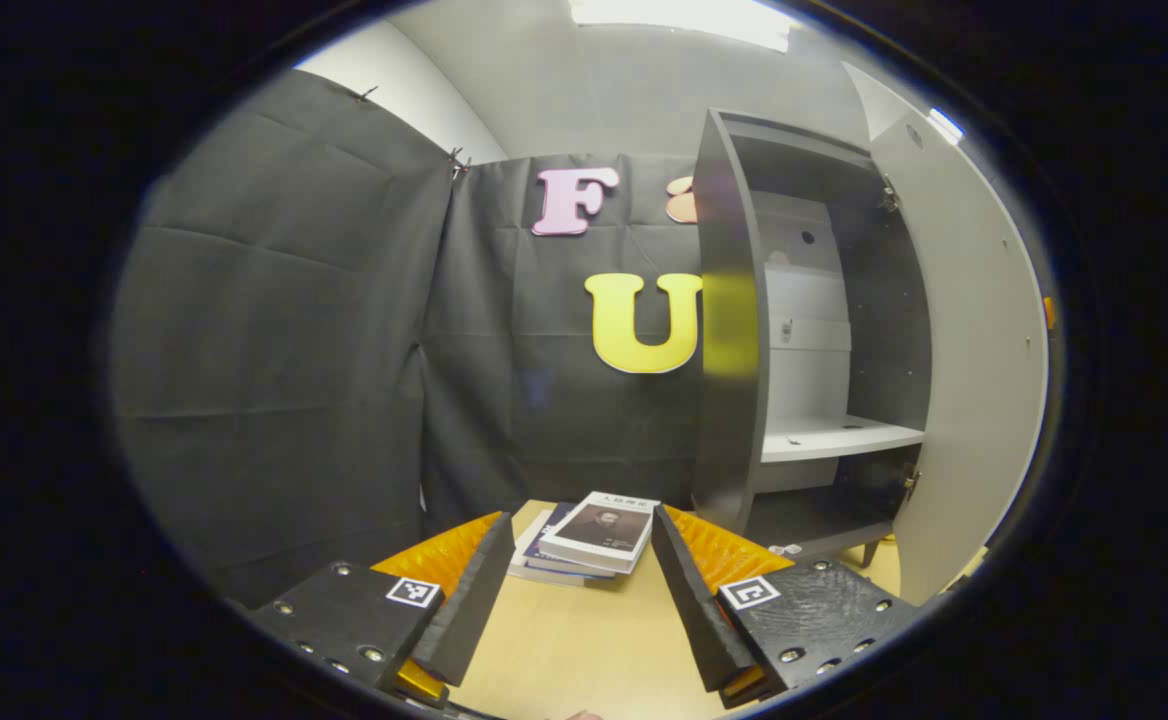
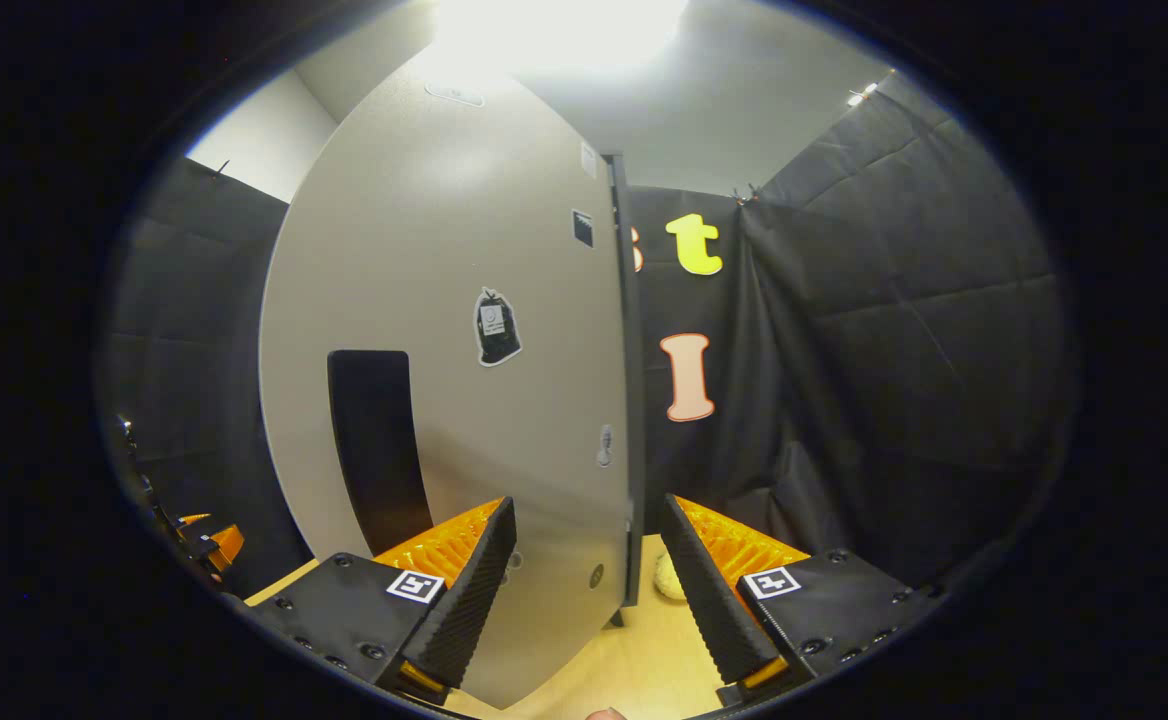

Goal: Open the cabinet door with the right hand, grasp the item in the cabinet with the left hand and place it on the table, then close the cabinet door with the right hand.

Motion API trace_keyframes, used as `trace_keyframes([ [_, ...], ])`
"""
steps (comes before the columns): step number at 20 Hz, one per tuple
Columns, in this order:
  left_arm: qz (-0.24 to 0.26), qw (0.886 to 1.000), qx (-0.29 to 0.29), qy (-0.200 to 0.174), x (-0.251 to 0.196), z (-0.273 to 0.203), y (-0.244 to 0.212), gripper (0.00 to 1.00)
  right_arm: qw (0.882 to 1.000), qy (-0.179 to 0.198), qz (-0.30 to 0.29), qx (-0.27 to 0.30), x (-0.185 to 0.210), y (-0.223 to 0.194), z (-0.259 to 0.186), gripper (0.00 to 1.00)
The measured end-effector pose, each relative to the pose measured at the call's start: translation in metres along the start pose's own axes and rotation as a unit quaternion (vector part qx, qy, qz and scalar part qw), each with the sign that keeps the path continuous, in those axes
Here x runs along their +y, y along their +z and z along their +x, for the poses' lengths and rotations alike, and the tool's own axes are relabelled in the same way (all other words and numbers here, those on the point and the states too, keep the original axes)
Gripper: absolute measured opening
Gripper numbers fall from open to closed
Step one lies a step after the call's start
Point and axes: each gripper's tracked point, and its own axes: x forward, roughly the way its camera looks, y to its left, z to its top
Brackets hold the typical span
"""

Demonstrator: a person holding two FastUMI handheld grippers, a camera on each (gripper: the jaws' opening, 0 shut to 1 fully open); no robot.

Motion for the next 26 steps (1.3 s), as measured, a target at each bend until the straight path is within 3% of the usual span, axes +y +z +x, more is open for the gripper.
trace_keyframes([
  [4,-0.002,1.0,0.004,0.023,0.024,-0.008,-0.004,0.86,0.999,0.047,-0.006,0.003,0.042,-0.005,0.019,0.87],
  [7,-0.003,0.999,0.007,0.035,0.035,-0.015,-0.003,0.86,0.997,0.074,-0.009,0.008,0.069,-0.012,0.022,1.0],
  [8,-0.001,0.999,0.006,0.036,0.036,-0.016,-0.001,0.86,0.997,0.079,-0.013,0.008,0.072,-0.014,0.023,0.93],
  [10,0.005,0.999,0.004,0.039,0.034,-0.018,0.004,0.86,0.996,0.086,-0.02,0.006,0.073,-0.015,0.024,0.96],
  [11,0.008,0.999,0.003,0.039,0.03,-0.018,0.005,0.86,0.996,0.088,-0.021,0.005,0.069,-0.015,0.024,0.93],
  [16,0.018,1.0,-0.007,0.024,-0.015,-0.012,0.021,0.84,0.996,0.085,-0.001,0.005,0.036,-0.018,0.025,0.96],
  [26,0.035,0.999,-0.035,-0.014,-0.122,-0.004,0.06,0.84,0.999,0.037,0.008,0.009,-0.065,-0.031,0.021,0.93],
])
